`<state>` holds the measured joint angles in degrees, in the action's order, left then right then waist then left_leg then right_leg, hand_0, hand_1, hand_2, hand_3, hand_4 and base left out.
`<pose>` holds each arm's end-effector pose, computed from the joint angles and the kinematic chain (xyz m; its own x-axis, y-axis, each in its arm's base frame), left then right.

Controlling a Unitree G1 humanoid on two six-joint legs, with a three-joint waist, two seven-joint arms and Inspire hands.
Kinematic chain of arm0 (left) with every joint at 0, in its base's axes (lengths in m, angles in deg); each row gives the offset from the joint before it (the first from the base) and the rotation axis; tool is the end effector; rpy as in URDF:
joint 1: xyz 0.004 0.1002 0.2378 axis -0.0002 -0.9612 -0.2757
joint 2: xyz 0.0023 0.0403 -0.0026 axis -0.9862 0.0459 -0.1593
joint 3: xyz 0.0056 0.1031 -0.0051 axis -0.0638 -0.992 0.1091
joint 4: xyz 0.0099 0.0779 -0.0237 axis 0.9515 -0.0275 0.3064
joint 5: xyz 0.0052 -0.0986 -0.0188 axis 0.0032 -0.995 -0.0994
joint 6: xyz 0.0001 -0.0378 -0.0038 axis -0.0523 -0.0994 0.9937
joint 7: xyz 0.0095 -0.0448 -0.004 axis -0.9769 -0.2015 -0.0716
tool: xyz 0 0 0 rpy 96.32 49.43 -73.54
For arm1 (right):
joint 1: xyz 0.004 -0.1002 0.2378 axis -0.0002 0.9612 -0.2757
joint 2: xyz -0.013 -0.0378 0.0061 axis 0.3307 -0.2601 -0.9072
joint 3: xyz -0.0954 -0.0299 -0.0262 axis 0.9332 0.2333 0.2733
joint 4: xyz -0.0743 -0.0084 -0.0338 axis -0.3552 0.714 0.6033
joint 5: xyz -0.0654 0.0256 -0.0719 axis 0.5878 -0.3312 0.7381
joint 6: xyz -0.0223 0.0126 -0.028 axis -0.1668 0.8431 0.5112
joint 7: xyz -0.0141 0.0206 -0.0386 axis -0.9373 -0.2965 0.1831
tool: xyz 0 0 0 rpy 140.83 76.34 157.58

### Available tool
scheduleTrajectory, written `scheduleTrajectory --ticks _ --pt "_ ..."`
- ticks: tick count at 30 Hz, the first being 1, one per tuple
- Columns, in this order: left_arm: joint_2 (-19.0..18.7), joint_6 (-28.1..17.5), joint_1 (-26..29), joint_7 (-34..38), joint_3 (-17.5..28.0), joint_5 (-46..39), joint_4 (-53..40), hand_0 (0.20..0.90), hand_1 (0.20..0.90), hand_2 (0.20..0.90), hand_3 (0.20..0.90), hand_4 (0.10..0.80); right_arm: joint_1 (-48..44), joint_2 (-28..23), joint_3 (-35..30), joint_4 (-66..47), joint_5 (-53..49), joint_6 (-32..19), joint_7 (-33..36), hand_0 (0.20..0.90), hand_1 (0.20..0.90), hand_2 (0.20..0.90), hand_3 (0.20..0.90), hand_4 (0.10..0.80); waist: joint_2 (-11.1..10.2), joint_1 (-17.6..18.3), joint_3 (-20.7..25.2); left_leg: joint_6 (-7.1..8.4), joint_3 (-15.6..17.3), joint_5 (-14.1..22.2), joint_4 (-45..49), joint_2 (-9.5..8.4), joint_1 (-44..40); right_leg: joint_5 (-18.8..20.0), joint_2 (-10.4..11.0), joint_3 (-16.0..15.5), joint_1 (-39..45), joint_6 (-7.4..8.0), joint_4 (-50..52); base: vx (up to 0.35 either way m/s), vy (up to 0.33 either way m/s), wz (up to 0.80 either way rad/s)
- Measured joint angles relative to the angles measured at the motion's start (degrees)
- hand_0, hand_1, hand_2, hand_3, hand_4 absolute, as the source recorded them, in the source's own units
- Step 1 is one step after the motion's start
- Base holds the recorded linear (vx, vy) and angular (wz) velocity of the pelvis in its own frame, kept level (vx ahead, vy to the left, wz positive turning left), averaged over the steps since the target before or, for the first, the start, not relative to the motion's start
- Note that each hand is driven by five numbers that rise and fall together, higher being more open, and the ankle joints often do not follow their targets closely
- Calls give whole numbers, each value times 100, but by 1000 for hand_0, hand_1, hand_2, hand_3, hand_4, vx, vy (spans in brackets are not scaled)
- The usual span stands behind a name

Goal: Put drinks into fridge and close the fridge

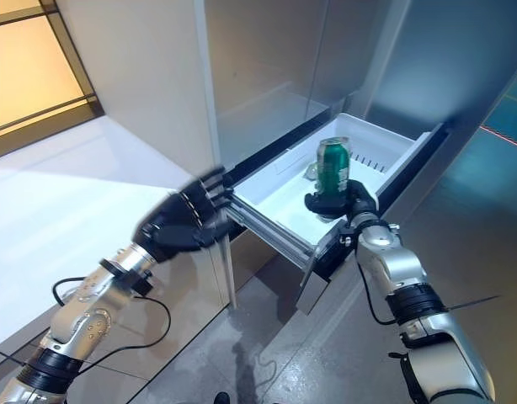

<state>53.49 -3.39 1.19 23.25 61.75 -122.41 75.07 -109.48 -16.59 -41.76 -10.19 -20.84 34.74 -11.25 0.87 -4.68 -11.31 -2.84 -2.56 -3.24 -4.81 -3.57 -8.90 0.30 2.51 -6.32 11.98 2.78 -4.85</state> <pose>0.2278 0.1702 0.0754 0.7214 -0.6925 0.0015 0.6638 0.6908 -0.2866 0.3110 -0.2587 0.1365 0.9544 -0.2376 -0.1809 0.1945 0.9542 -0.2272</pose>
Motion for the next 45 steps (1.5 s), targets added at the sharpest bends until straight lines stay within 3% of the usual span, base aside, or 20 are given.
scheduleTrajectory --ticks 5,9,14,21,25,30,37,38,39,45 --pt "-180 501 -484 -396 -649 24 85 900 900 900 900 800 -372 -286 59 942 373 -4 -173 300 300 300 200 100 45 -129 -70 0 -221 -30 0 -42 2 -61 28 -236 79 4 -1 84 7 23" --pt "-373 651 -743 -461 -861 48 185 900 900 900 900 800 -681 -451 182 1436 627 -14 -306 300 300 300 200 100 135 -278 -213 9 -326 -77 0 -56 35 -79 30 -307 93 -8 0 25 -11 17" --pt "-444 589 -818 -472 -1012 251 717 900 900 900 900 800 -1244 -608 545 1969 913 -23 -653 300 300 300 200 100 157 -320 -321 56 -585 -238 4 -72 433 -70 -1 -340 -190 -44 1 -81 -60 30" --pt "-463 198 -750 -142 -1275 1021 2133 900 900 900 900 800 -1721 -619 718 2324 1332 14 -1148 300 300 300 200 100 89 -597 -920 116 -662 -325 97 -31 932 -6 -74 -446 -591 -118 4 -60 -92 13" --pt "-378 -134 -569 213 -1255 1314 3002 900 900 900 900 800 -1745 -615 693 2407 1593 134 -1402 300 300 300 200 100 28 -667 -1250 117 -680 -327 184 -51 1138 1 -74 -450 -727 -119 6 -59 -58 11" --pt "-177 -440 -425 522 -766 1776 4142 900 900 900 900 800 -1992 -620 709 2816 2123 445 -1668 300 300 300 200 100 -102 -761 -1505 116 -676 -328 190 -55 1265 12 -68 -449 -856 -112 6 -91 -28 0" --pt "-94 -677 -335 660 -453 2113 4640 900 900 900 900 800 -2352 -623 761 3111 2393 662 -2024 300 300 300 200 100 -56 -770 -1623 118 -672 -338 219 -60 1428 14 -59 -453 -1035 -103 58 -78 15 0" --pt "-90 -684 -336 655 -452 2141 4641 900 900 900 900 800 -2399 -623 761 3156 2437 703 -2078 524 524 524 461 361 -41 -772 -1640 118 -671 -338 220 -60 1433 14 -59 -454 -1042 -103 58 -87 24 -1" --pt "-89 -693 -338 655 -452 2142 4641 900 900 900 900 800 -2414 -626 762 3161 2492 717 -2115 900 900 900 900 800 -38 -773 -1641 118 -669 -338 222 -59 1442 13 -60 -455 -1054 -103 65 -91 24 -1" --pt "-59 -709 -332 654 -365 2155 4699 900 900 900 900 800 -2601 -644 774 3181 2832 883 -2287 900 900 900 900 800 -19 -765 -1652 119 -646 -337 288 -52 1602 16 -62 -454 -1228 -107 147 -39 9 -2"
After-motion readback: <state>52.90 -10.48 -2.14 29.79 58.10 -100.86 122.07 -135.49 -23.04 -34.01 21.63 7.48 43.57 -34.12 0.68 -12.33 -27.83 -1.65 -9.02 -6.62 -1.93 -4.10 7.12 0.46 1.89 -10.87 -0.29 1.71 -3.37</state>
